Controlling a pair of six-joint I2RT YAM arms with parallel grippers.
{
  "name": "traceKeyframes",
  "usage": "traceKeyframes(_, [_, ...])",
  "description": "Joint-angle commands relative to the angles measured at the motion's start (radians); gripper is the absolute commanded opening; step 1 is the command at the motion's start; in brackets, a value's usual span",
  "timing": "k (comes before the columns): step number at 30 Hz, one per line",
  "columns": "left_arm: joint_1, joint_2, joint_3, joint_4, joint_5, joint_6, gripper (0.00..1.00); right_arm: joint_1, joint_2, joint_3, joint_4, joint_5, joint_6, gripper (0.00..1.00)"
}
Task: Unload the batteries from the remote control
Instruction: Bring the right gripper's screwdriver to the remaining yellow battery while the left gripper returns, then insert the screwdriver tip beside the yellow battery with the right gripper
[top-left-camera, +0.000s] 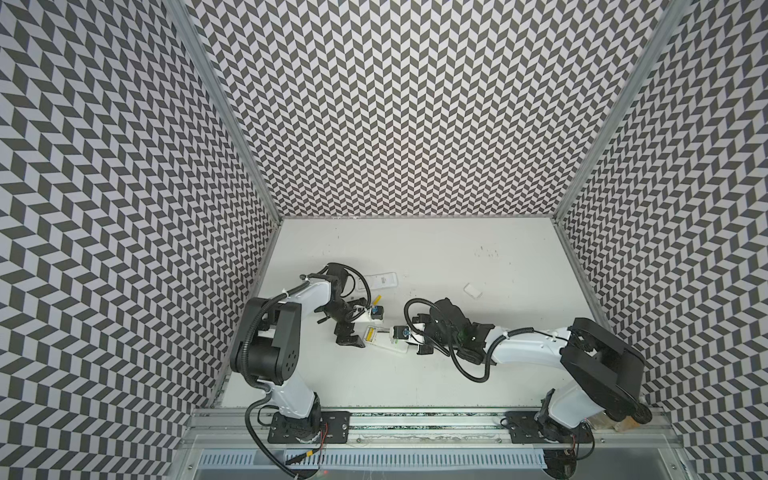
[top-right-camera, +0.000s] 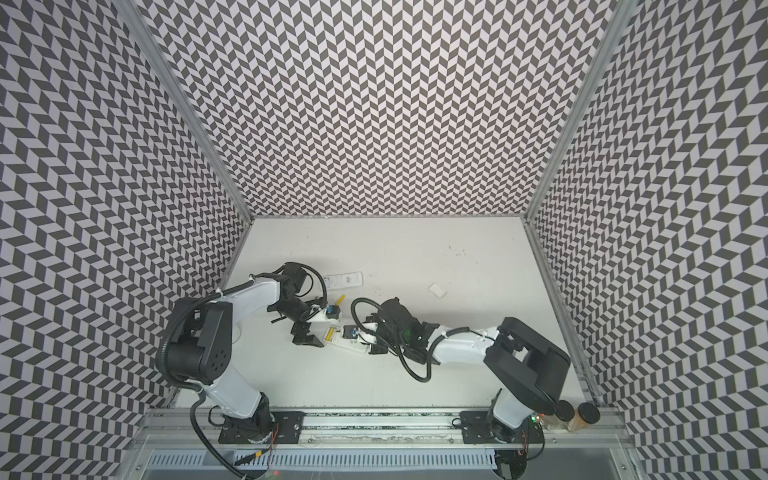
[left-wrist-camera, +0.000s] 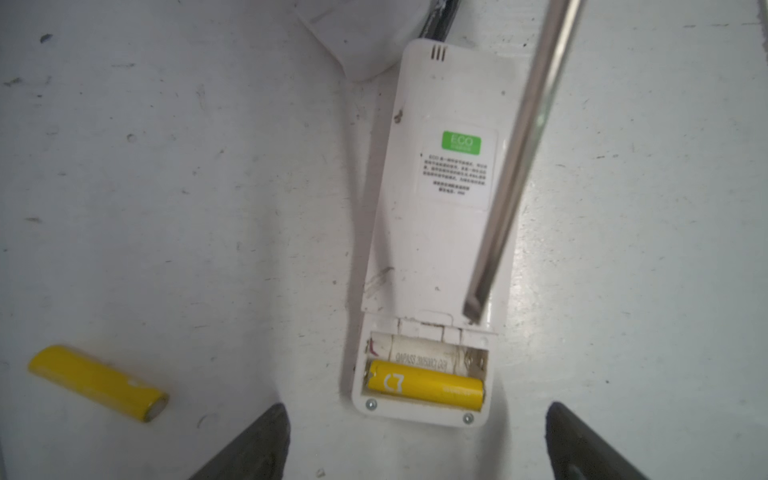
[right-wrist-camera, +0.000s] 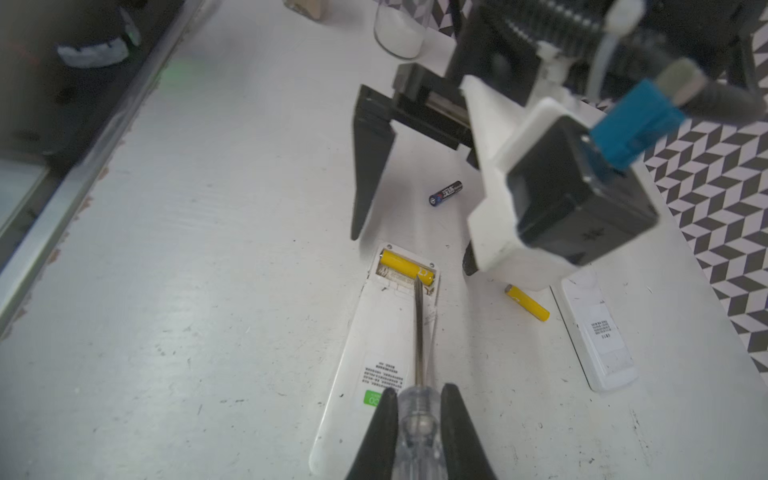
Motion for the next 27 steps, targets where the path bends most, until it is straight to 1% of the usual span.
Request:
traceKeyframes(1, [0.018,0.036,0.044,-0.078,0.076,0.077,0.91,0.019,-0.002,-0.026,0.125,-0.009,-0.130,0.00])
traceKeyframes(3, [0.020,0.036,0.038,-0.066,0.077,0.089,0.91,0.027,0.010,-0.036,0.155,0.013,-0.155,0.00])
traceKeyframes(4, [0.020,0.030,0.034,-0.056,0.075,0.090,0.91,0.032,0.016,-0.034,0.161,0.033,-0.194,0.00])
traceKeyframes(9, [0.023,0.038,0.020,-0.019,0.055,0.107,0.89,0.044,0.056,-0.018,0.193,0.095,-0.259,0.00])
traceKeyframes(13, [0.019,0.034,0.013,-0.014,0.039,0.135,0.86,0.065,0.098,0.042,0.132,0.147,-0.291,0.00])
traceKeyframes(16, [0.020,0.043,0.003,-0.009,0.046,0.160,0.82,0.071,0.119,0.037,0.145,0.159,-0.322,0.00])
traceKeyframes(19, [0.009,0.033,-0.015,0.008,0.048,0.177,0.81,0.081,0.137,0.062,0.099,0.192,-0.354,0.00])
traceKeyframes(23, [0.008,0.047,-0.022,0.010,0.059,0.192,0.77,0.083,0.132,0.054,0.122,0.181,-0.381,0.00])
traceKeyframes(27, [-0.006,0.031,-0.049,0.042,0.034,0.198,0.74,0.094,0.151,0.096,0.031,0.175,-0.395,0.00])
